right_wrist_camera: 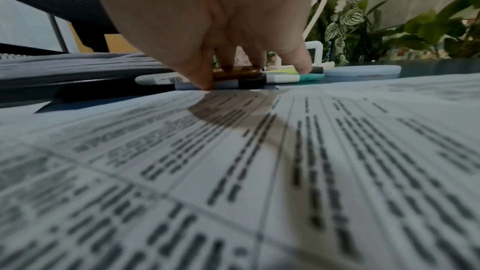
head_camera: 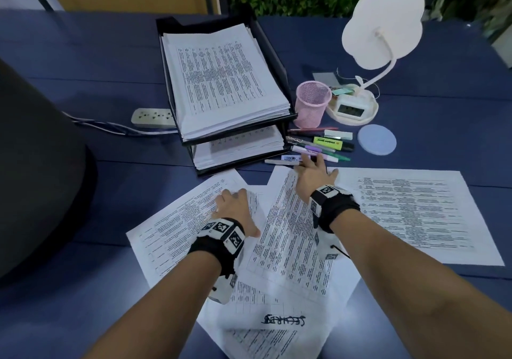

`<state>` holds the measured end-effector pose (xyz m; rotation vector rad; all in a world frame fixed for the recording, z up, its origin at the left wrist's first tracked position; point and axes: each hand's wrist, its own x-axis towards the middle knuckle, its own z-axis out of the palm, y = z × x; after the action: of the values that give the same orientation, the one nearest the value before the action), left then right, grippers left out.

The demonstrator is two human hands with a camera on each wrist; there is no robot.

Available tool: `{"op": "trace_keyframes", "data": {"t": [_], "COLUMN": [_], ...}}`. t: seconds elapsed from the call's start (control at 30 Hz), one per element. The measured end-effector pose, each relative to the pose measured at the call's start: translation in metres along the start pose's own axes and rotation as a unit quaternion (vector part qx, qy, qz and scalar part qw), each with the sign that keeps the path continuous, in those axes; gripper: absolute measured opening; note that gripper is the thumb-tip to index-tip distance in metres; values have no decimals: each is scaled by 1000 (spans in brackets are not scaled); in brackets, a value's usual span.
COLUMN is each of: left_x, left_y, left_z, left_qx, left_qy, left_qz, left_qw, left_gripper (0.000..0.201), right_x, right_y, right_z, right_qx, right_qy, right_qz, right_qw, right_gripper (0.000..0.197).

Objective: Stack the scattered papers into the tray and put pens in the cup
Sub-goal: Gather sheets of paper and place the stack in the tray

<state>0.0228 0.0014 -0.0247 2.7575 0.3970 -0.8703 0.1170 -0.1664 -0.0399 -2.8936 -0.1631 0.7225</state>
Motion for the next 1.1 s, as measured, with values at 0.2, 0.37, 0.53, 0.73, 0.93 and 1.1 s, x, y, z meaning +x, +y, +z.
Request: {"op": "trace_keyframes", "data": {"t": [0.2,0.37,0.53,0.73,0.93,1.1], "left_x": [3,4,1,-6,-10,-8], "left_y": [-4,-2,-5,-17,-27,-39], "left_z": [-5,-5,-5,3,6,1], "left_qx": [34,51,50,57,21,-148], "left_qy": [-30,-20,-14,-1,4,22], "left_qz": [19,35,62,90,56,62], "left_qw": [999,998,997,994,998,987], "left_gripper": [114,110,111,114,126,120], "right_x": [-2,-23,-31,-33,-38,-47], "right_y": [7,19,19,22,16,8], "right_z": [-9,-1,3,1,-5,-16], "right_qx": [-1,70,34,-4,-40,73], "right_qy": [12,91,13,-13,-52,-39], "right_qz": [81,121,105,84,81,7], "right_qw": [997,986,994,996,995,997], "right_gripper": [47,45,97,104,80,47]}}
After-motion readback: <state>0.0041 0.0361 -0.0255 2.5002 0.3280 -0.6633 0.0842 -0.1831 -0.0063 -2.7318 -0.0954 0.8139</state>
